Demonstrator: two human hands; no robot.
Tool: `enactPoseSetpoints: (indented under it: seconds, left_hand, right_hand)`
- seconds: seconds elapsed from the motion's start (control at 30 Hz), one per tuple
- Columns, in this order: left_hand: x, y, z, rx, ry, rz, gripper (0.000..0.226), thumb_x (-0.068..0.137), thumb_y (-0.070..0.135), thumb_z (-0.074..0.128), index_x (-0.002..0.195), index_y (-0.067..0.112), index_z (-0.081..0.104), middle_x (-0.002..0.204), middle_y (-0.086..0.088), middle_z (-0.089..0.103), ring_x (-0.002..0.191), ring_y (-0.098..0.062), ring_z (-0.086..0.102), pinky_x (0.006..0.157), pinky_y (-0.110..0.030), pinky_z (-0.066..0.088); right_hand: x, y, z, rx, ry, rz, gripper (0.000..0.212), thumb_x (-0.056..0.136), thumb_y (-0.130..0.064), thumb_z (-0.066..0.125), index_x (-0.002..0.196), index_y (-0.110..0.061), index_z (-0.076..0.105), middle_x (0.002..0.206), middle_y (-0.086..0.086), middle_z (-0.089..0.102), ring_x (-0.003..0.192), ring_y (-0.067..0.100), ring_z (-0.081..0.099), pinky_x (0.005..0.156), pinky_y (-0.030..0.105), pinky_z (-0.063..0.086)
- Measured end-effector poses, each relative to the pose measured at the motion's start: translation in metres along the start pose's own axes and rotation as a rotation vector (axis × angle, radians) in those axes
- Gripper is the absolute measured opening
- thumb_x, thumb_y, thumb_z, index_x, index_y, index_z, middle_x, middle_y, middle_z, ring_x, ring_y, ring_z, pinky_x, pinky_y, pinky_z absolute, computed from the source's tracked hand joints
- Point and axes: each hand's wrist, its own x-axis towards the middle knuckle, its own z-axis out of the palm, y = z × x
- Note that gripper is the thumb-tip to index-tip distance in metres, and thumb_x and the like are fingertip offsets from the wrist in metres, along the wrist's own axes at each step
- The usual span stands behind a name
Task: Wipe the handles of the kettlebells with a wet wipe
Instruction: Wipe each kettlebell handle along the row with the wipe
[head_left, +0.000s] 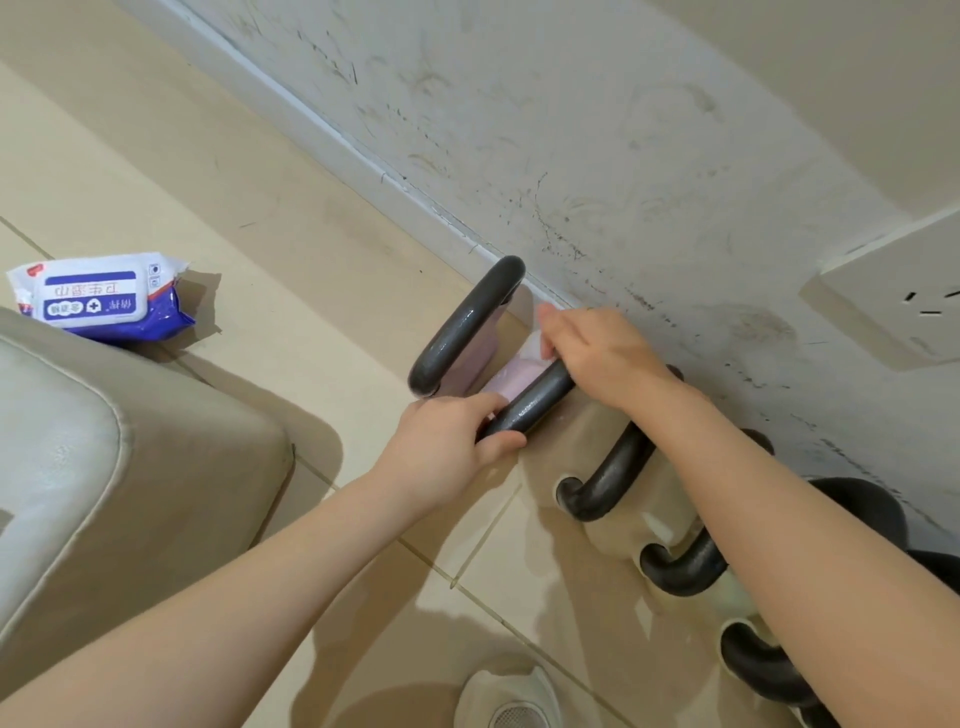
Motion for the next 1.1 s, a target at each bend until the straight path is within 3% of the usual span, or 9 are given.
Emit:
enactPoseSetpoints:
  seconds: [0.07, 0.17, 0.3, 0.57, 0.63, 0.73, 0.83, 0.9, 1.1]
  left_hand:
    - [-0.008, -0.003, 0.004, 0.006, 0.006, -0.007, 0.035, 0.089, 0.044, 0.051, 0.113, 0.020, 0.058, 0.097, -0.007, 0.070, 0.097, -0.030, 0.060, 0.088, -0.038, 0.043]
    - [-0.015, -0.001, 0.009, 0.002, 0.054, -0.024, 0.036, 0.090, 0.042, 0.051, 0.118, 0.020, 0.054, 0.104, -0.006, 0.068, 0.100, -0.029, 0.058, 0.088, -0.038, 0.043]
    - [-0.009, 0.001, 0.010, 0.007, 0.096, -0.013, 0.034, 0.090, 0.041, 0.050, 0.115, 0.019, 0.056, 0.097, -0.007, 0.068, 0.093, -0.032, 0.059, 0.080, -0.040, 0.046]
    - [0.003, 0.011, 0.010, -0.004, 0.138, 0.044, 0.028, 0.090, 0.035, 0.050, 0.073, 0.015, 0.042, 0.070, -0.010, 0.056, 0.076, -0.036, 0.055, 0.062, -0.039, 0.038]
    - [0.010, 0.015, 0.006, 0.010, 0.139, 0.053, 0.032, 0.090, 0.036, 0.050, 0.069, 0.015, 0.040, 0.064, -0.005, 0.050, 0.074, -0.036, 0.056, 0.061, -0.038, 0.038]
    - [0.016, 0.019, 0.004, -0.005, 0.111, 0.040, 0.035, 0.091, 0.035, 0.050, 0.062, 0.021, 0.035, 0.062, -0.006, 0.051, 0.074, -0.039, 0.058, 0.063, -0.040, 0.042]
    - [0.018, 0.023, 0.001, -0.094, 0.097, -0.012, 0.026, 0.091, 0.031, 0.047, 0.069, 0.018, 0.051, 0.064, -0.005, 0.055, 0.076, -0.036, 0.059, 0.066, -0.039, 0.045]
    - [0.016, 0.025, 0.000, -0.168, 0.084, -0.065, 0.025, 0.091, 0.026, 0.044, 0.085, 0.010, 0.062, 0.070, -0.008, 0.060, 0.073, -0.031, 0.054, 0.069, -0.036, 0.045]
    - [0.007, 0.024, -0.010, -0.694, 0.043, -0.309, 0.028, 0.080, 0.030, 0.040, 0.066, 0.009, 0.050, 0.073, -0.007, 0.052, 0.074, -0.020, 0.050, 0.090, -0.051, 0.047]
  right_hand:
    - [-0.005, -0.003, 0.002, 0.097, -0.035, 0.070, 0.058, 0.097, -0.049, 0.027, 0.071, -0.011, 0.063, 0.065, -0.007, 0.052, 0.072, 0.014, 0.050, 0.064, 0.026, 0.035]
    - [0.000, -0.008, 0.000, 0.440, 0.117, 0.322, 0.060, 0.098, -0.047, 0.023, 0.070, -0.019, 0.067, 0.081, -0.006, 0.062, 0.085, 0.013, 0.055, 0.084, 0.027, 0.040]
    - [0.001, -0.020, 0.014, 0.811, 0.197, 0.667, 0.052, 0.096, -0.053, 0.024, 0.120, -0.023, 0.058, 0.118, 0.007, 0.059, 0.105, 0.024, 0.055, 0.094, 0.037, 0.041]
    - [-0.030, -0.041, 0.033, 1.504, 0.276, 0.702, 0.047, 0.093, -0.053, 0.037, 0.122, -0.022, 0.055, 0.112, -0.004, 0.065, 0.089, 0.003, 0.062, 0.073, 0.019, 0.044]
    - [-0.026, -0.040, 0.018, 1.607, 0.290, 0.757, 0.054, 0.094, -0.054, 0.035, 0.132, -0.018, 0.048, 0.128, 0.002, 0.056, 0.108, 0.014, 0.057, 0.084, 0.024, 0.041]
    - [-0.038, -0.043, 0.026, 1.624, 0.288, 0.712, 0.047, 0.094, -0.052, 0.036, 0.117, -0.017, 0.057, 0.113, -0.001, 0.062, 0.093, 0.010, 0.059, 0.074, 0.024, 0.045]
    - [-0.054, -0.044, 0.050, 1.654, 0.197, 0.591, 0.051, 0.097, -0.049, 0.030, 0.115, -0.014, 0.062, 0.111, 0.006, 0.068, 0.104, 0.016, 0.062, 0.089, 0.027, 0.046]
    - [-0.051, -0.033, 0.050, 1.729, 0.249, 0.550, 0.056, 0.097, -0.049, 0.026, 0.123, -0.010, 0.057, 0.113, 0.010, 0.067, 0.104, 0.019, 0.061, 0.087, 0.028, 0.046]
    - [-0.068, -0.064, 0.095, 1.430, 0.348, 0.398, 0.049, 0.099, -0.018, 0.035, 0.145, -0.031, 0.026, 0.144, -0.010, 0.042, 0.125, -0.002, 0.043, 0.104, 0.018, 0.033]
